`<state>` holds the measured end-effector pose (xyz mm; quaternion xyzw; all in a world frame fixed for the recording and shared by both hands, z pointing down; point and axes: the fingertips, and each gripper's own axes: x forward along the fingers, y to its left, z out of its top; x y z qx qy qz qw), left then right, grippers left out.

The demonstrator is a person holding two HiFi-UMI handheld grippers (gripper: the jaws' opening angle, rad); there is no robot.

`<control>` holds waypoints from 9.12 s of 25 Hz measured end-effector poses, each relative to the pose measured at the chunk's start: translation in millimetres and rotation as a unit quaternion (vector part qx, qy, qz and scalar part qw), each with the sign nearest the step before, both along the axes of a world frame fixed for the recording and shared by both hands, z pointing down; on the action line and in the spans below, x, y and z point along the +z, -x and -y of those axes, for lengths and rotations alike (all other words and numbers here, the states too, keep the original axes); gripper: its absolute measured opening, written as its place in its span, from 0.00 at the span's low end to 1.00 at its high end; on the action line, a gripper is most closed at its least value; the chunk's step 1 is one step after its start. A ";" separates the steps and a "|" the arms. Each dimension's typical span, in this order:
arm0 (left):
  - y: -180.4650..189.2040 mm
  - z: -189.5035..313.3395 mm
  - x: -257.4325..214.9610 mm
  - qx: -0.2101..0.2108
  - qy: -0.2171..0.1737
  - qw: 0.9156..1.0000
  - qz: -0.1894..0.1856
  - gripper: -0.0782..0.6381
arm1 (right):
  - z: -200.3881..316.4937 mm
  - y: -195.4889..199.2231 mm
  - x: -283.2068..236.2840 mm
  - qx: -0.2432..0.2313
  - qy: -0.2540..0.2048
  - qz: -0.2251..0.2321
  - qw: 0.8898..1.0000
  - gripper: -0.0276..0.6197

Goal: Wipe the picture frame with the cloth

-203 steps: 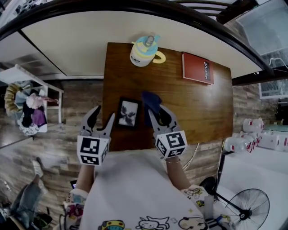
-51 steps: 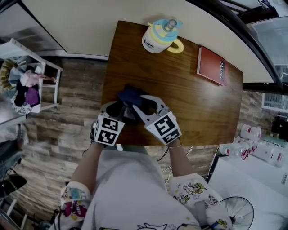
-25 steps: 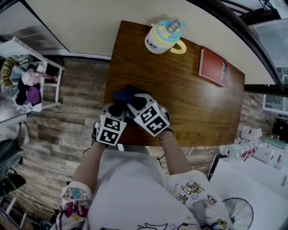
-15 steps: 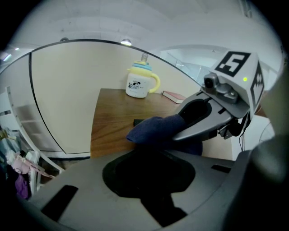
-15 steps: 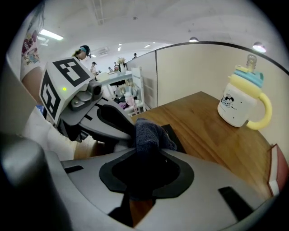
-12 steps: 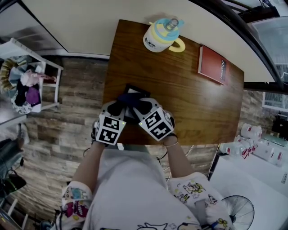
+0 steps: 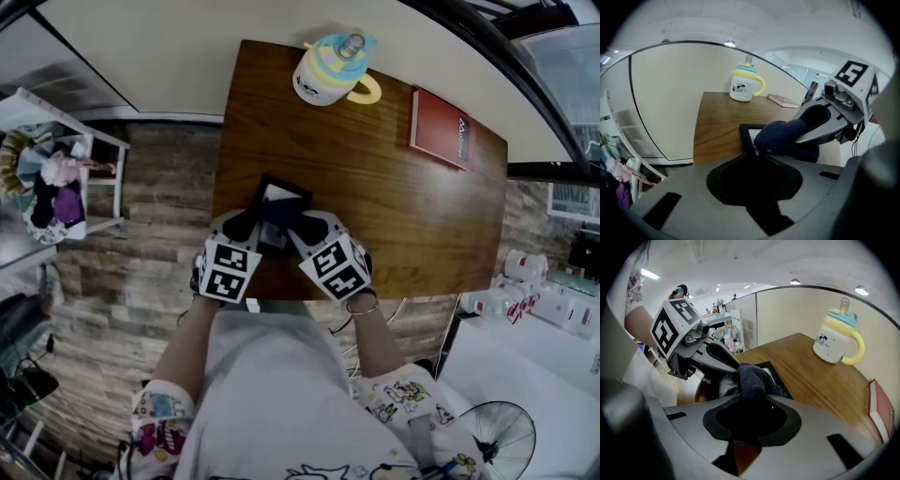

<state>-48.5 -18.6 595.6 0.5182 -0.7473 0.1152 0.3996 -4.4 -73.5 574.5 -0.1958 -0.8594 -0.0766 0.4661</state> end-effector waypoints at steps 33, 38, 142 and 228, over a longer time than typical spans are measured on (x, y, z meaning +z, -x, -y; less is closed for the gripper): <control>1.1 -0.8 0.5 0.001 0.001 1.000 -0.013 0.21 | -22.0 -21.5 -39.5 0.258 0.285 0.036 0.923 0.18; 1.3 -0.3 0.5 0.002 0.001 1.000 -0.017 0.21 | -35.5 -13.4 -24.8 0.309 0.325 0.024 0.894 0.18; 43.4 -28.0 -160.5 -0.081 -0.133 0.983 0.102 0.19 | 75.7 -16.9 -199.2 0.223 0.065 0.258 0.938 0.17; 21.8 -60.4 -219.8 -0.067 -0.175 0.969 0.159 0.12 | 60.7 -48.1 -207.9 0.244 0.071 0.317 0.914 0.16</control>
